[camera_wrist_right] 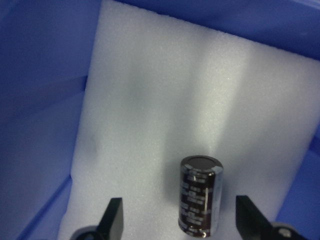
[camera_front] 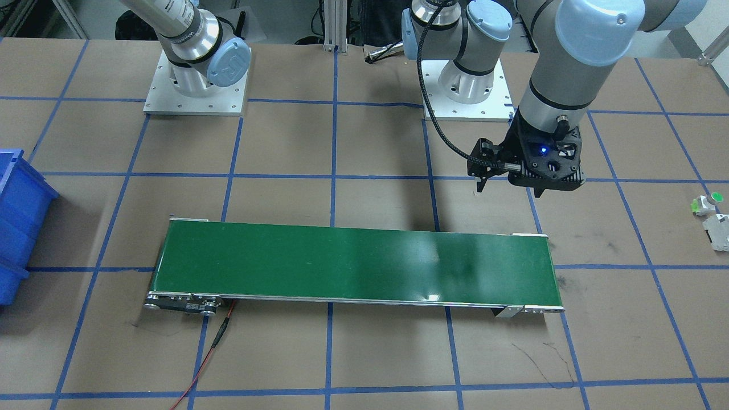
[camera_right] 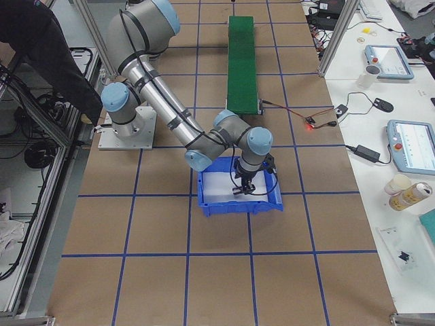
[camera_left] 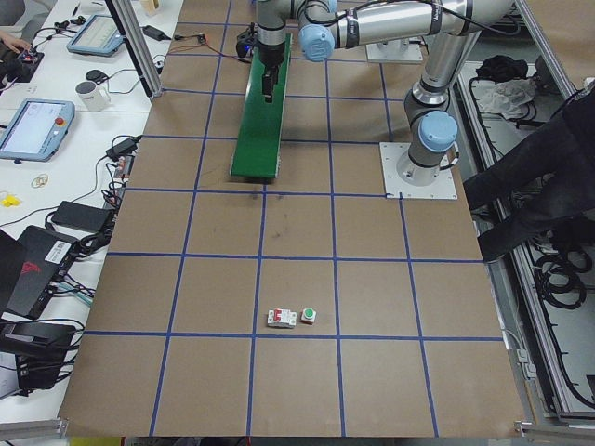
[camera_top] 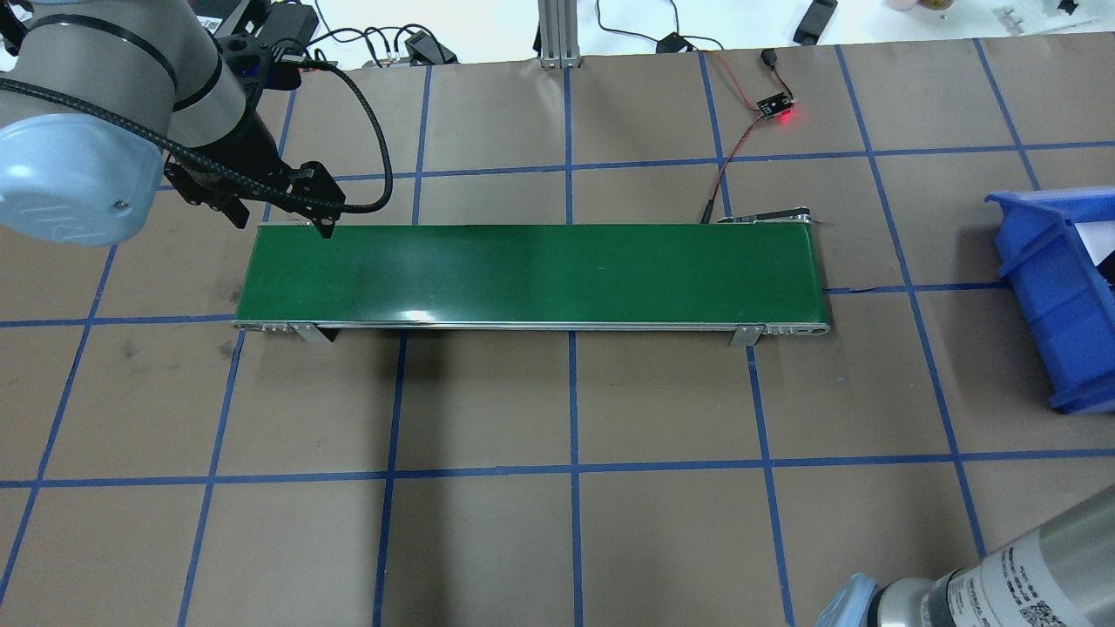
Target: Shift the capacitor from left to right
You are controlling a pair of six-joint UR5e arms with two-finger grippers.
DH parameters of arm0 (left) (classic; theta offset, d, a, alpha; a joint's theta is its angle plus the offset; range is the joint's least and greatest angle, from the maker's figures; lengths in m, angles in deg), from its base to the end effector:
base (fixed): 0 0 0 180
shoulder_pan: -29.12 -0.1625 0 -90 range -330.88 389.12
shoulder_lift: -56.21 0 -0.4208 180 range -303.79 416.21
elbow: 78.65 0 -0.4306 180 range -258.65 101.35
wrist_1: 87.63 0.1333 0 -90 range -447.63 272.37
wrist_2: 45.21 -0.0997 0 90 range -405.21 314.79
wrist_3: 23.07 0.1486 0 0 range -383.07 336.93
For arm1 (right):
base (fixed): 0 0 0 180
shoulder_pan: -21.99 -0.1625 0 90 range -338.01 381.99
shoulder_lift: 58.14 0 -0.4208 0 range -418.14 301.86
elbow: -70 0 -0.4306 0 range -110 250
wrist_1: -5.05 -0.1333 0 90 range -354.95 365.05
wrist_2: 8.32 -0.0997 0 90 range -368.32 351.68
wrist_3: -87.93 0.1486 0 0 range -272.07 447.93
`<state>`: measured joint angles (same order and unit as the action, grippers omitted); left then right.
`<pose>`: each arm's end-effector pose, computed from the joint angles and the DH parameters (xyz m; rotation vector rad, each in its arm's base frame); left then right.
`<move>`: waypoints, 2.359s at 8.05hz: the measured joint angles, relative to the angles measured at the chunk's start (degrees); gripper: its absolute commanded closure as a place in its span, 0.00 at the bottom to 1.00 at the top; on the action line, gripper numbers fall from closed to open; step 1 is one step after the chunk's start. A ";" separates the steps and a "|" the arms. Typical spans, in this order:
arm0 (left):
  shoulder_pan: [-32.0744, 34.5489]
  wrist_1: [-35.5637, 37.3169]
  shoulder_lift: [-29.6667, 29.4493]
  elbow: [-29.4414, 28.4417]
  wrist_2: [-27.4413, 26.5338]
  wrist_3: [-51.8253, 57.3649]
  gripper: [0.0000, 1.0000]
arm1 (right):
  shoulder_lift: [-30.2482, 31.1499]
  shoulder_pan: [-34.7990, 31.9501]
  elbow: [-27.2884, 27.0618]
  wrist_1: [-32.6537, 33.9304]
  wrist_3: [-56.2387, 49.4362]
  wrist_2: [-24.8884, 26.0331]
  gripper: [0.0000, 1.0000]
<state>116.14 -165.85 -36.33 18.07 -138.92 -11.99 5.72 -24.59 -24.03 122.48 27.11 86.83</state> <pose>-0.0949 -0.5554 0.3698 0.2147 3.0640 -0.0549 -0.3598 -0.5547 0.1713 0.4753 -3.0838 -0.1566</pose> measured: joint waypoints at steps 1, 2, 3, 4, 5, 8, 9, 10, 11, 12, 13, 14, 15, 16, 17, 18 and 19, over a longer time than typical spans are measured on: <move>0.39 -0.07 -0.17 -0.11 0.16 -1.36 0.00 | 0.07 0.00 0.00 -0.01 -0.04 0.03 0.00; 1.19 -0.28 -0.19 -0.17 0.18 -3.36 0.00 | 0.09 0.00 0.02 0.02 -0.11 0.00 0.00; 2.08 -0.37 -0.19 -0.19 0.11 -5.29 0.00 | 0.12 0.00 0.04 0.05 -0.20 -0.07 0.00; 2.60 -0.33 -0.20 -0.21 -0.02 -6.28 0.00 | 0.15 0.00 0.07 0.06 -0.39 -0.17 0.00; 2.87 -0.21 -0.20 -0.19 -0.12 -6.71 0.00 | 0.45 0.00 0.07 0.07 -0.56 -0.16 0.00; 3.16 0.06 -0.25 -0.07 -0.03 -7.04 0.00 | 8.20 -0.02 0.60 -1.88 -0.13 -0.60 0.00; 3.26 0.08 -0.25 -0.02 -0.01 -7.07 0.00 | 12.12 -0.22 0.91 -4.95 0.07 -0.81 0.00; 3.42 0.09 -0.23 0.01 -0.04 -7.07 0.00 | 16.31 -0.52 1.09 -8.78 0.85 -1.50 0.00; 3.52 0.09 -0.18 0.03 -0.08 -7.06 0.00 | 19.52 -0.76 1.16 -12.61 2.58 -2.20 0.00; 3.56 0.09 -0.21 0.04 -0.09 -7.08 0.00 | 21.23 -0.92 1.18 -15.18 3.81 -2.59 0.00; 3.62 0.13 -0.23 0.04 -0.09 -7.10 0.00 | 21.99 -1.03 1.17 -16.52 4.46 -2.80 0.00; 3.65 0.17 -0.20 0.04 -0.11 -7.08 0.00 | 22.43 -1.52 1.16 -17.24 5.20 -2.95 0.00; 3.67 0.24 -0.23 0.05 -0.10 -7.05 0.00 | 22.97 -3.97 1.17 -17.67 7.49 -3.18 0.00; 3.67 0.42 -0.25 0.06 -0.08 -7.04 0.00 | 24.03 -8.62 1.19 -17.97 12.23 -3.36 0.00; 3.68 0.54 -0.27 0.14 -0.08 -7.04 0.00 | 25.21 -15.14 1.22 -18.28 19.41 -3.45 0.00; 3.68 0.63 -0.29 0.14 -0.08 -7.08 0.00 | 25.92 -22.53 1.35 -18.45 27.69 -3.59 0.00; 3.68 0.74 -0.37 0.14 -0.07 -7.14 0.00 | 26.23 -30.13 1.85 -18.51 37.04 -4.49 0.00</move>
<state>119.82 -165.11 -36.70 18.21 -138.99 -19.13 31.95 -54.72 -22.18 103.98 64.16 82.34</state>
